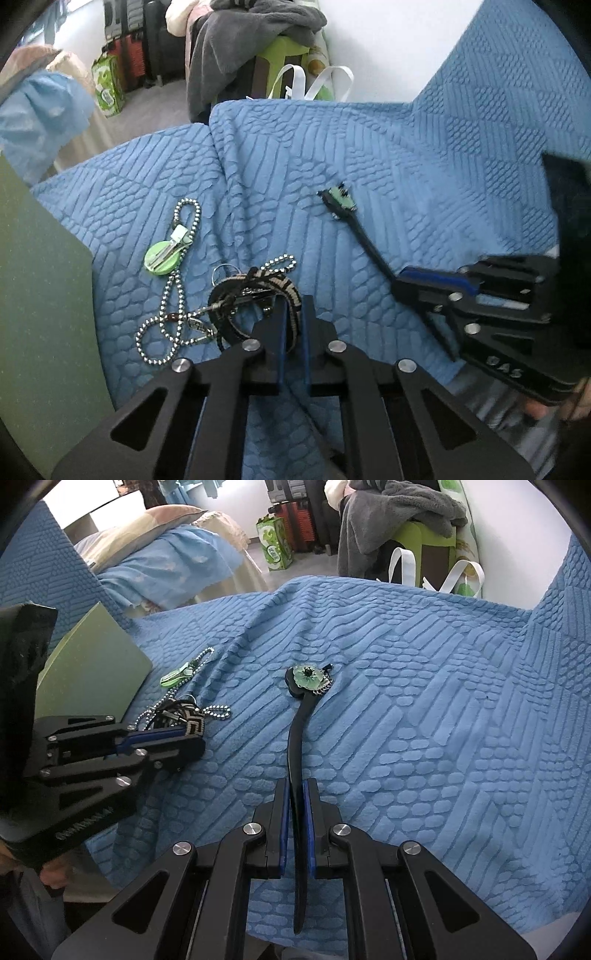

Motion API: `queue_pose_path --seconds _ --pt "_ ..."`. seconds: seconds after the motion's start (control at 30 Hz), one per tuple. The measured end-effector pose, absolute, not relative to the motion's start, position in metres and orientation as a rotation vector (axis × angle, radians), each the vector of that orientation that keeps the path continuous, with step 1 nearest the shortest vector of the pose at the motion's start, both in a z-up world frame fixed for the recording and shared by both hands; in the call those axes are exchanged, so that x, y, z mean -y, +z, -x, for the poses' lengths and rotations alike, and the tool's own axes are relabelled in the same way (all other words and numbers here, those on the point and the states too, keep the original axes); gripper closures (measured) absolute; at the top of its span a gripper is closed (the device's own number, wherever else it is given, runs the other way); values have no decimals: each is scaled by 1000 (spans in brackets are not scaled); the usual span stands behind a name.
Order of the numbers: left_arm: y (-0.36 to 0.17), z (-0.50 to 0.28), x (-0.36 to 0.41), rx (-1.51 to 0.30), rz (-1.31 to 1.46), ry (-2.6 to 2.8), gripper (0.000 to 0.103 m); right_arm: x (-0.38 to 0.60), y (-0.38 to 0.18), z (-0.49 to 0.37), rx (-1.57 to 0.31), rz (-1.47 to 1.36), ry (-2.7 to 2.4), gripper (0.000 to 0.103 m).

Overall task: Organize jewelry
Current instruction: 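Lift the hairpin and bangle and carry both over the green box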

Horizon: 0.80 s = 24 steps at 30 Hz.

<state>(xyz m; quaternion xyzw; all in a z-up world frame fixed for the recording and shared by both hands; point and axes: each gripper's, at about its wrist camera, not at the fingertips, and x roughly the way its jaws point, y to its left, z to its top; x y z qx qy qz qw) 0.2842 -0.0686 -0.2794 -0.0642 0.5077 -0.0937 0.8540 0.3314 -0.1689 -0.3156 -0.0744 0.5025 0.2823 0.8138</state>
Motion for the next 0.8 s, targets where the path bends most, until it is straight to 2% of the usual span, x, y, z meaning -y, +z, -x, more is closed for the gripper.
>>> queue_pose_path --seconds 0.33,0.4,0.43,0.73,0.77,0.8 --pt "-247 -267 57 -1039 347 -312 97 166 -312 -333 -1067 125 620 92" --pt "-246 -264 54 -1040 399 -343 97 163 -313 -334 -1063 131 620 83" --pt "-244 -262 53 -1039 421 -358 97 161 -313 -334 -1058 144 615 82" --pt "-231 -252 37 -1011 641 -491 97 147 -316 -332 -1030 232 604 82" --pt "-230 -251 32 -1002 709 -526 97 145 -317 -331 -1023 247 597 83" --pt "-229 -250 28 -984 774 -550 97 143 -317 -330 -1017 262 590 90"
